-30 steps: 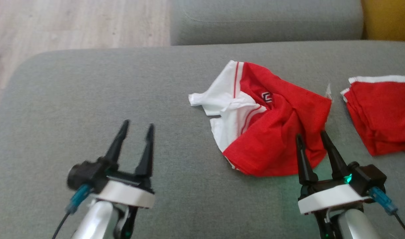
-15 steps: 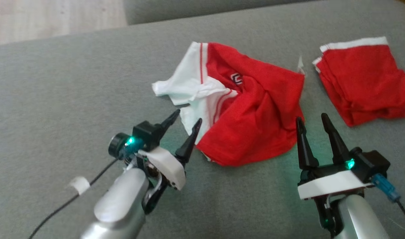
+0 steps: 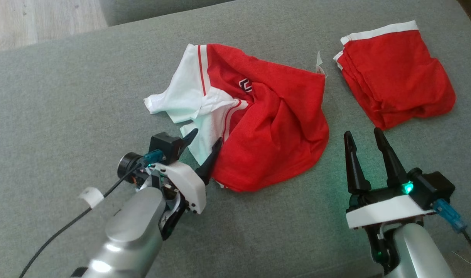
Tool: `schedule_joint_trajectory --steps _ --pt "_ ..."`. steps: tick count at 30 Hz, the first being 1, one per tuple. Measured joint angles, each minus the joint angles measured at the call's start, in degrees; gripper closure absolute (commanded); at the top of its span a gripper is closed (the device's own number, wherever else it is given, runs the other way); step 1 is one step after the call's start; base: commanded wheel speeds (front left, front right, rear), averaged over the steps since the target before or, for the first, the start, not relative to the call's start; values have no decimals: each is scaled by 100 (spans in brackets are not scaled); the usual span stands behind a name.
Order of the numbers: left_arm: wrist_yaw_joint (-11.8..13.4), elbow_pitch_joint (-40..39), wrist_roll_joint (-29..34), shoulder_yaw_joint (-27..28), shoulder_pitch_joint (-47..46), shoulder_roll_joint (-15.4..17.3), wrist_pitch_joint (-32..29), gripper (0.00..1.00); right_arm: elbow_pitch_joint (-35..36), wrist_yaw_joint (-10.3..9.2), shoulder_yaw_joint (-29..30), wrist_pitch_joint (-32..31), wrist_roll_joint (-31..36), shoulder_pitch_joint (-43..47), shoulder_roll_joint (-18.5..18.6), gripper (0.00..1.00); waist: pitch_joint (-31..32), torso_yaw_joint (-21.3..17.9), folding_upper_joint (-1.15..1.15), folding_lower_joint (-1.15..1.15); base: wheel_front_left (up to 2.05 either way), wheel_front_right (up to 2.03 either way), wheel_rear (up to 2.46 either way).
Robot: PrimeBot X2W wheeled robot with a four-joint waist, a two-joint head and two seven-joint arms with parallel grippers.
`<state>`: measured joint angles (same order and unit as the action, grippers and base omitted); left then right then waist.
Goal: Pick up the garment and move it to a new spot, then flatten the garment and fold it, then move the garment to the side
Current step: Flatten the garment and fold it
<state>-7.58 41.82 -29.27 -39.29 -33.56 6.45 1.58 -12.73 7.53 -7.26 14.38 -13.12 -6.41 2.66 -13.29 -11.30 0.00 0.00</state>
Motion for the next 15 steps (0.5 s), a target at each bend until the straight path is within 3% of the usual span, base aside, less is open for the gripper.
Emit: schedule_joint_trajectory --steps 1,2,3,10,15 --pt "0 63 -1 -27 -25 10 2 25 0 1 0 0 0 0 0 0 2 -5 0 0 0 0 0" --pt "0 105 -7 -45 -42 21 23 93 0 1 0 0 -3 0 0 0 4 -6 0 0 0 0 0" --pt "0 160 -7 -45 -60 23 91 100 1 0 0 0 -12 0 0 0 9 -4 0 0 0 0 0" --pt "24 430 2 -20 -189 54 552 100 0 1 12 0 -45 1 0 0 100 71 0 0 0 0 0" --pt "254 436 71 126 -297 200 1072 100 -5 0 18 0 -44 4 0 0 261 187 0 0 0 0 0"
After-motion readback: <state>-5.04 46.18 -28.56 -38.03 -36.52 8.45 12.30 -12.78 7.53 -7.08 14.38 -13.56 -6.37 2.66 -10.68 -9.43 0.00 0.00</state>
